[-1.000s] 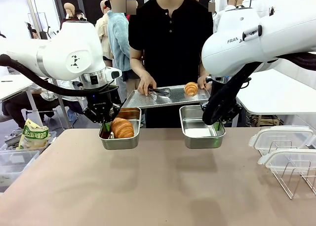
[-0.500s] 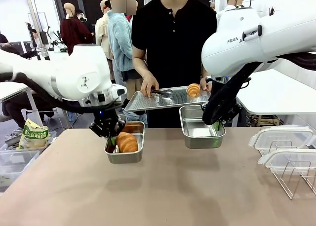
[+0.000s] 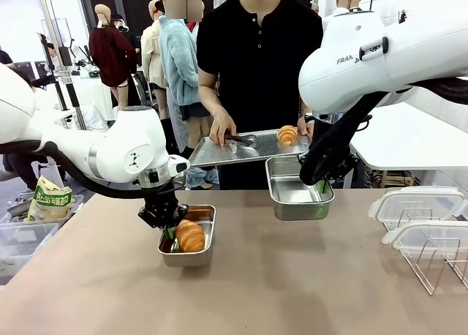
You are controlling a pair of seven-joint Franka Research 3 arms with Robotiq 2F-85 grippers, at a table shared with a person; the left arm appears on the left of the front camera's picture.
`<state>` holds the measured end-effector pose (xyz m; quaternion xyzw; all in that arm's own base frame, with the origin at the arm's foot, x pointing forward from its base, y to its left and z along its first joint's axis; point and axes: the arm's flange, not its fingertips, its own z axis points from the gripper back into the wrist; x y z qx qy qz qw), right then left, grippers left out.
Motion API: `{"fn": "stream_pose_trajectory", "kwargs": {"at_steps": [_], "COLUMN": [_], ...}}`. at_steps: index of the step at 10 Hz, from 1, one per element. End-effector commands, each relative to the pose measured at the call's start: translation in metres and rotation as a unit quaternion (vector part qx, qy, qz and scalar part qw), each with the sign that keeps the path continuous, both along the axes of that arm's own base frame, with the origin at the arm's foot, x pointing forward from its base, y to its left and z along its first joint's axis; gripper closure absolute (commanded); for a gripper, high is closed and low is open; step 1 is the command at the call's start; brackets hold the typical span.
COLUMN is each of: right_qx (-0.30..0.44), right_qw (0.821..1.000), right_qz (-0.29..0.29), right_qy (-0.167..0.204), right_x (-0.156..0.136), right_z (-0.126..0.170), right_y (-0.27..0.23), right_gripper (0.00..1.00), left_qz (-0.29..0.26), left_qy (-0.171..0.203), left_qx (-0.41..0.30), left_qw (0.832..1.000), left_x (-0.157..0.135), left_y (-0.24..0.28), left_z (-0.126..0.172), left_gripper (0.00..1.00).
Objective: Place the bread in airtight containers.
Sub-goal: Once an object is inside an Airtight Container , place the container in the center of the table.
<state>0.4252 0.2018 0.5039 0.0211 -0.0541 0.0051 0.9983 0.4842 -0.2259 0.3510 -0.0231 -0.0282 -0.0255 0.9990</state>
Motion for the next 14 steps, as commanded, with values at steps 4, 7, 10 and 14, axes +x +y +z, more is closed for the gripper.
{"fn": "stream_pose_trajectory", "kwargs": {"at_steps": [4,7,10,14], "right_qx": [0.002,0.002,0.002,0.002], "right_qw": [1.0,1.0,1.0,1.0], "right_qz": [0.0,0.0,0.0,0.0], "right_qy": [-0.005,-0.005,-0.005,-0.005], "right_x": [0.0,0.0,0.0,0.0], "right_z": [0.003,0.003,0.003,0.003], "right_y": [0.0,0.0,0.0,0.0], "right_gripper": [1.0,1.0,1.0,1.0], "left_qz": [0.001,0.004,0.004,0.002], "left_qy": [-0.024,-0.018,-0.012,-0.013], "left_qx": [0.001,0.009,0.015,0.021], "left_qw": [1.0,1.0,1.0,1.0], "left_x": [0.008,0.013,0.016,0.014], "left_y": [0.004,0.004,0.003,0.003], "left_z": [-0.009,-0.016,-0.019,-0.019], "left_gripper": [1.0,1.0,1.0,0.36]}}
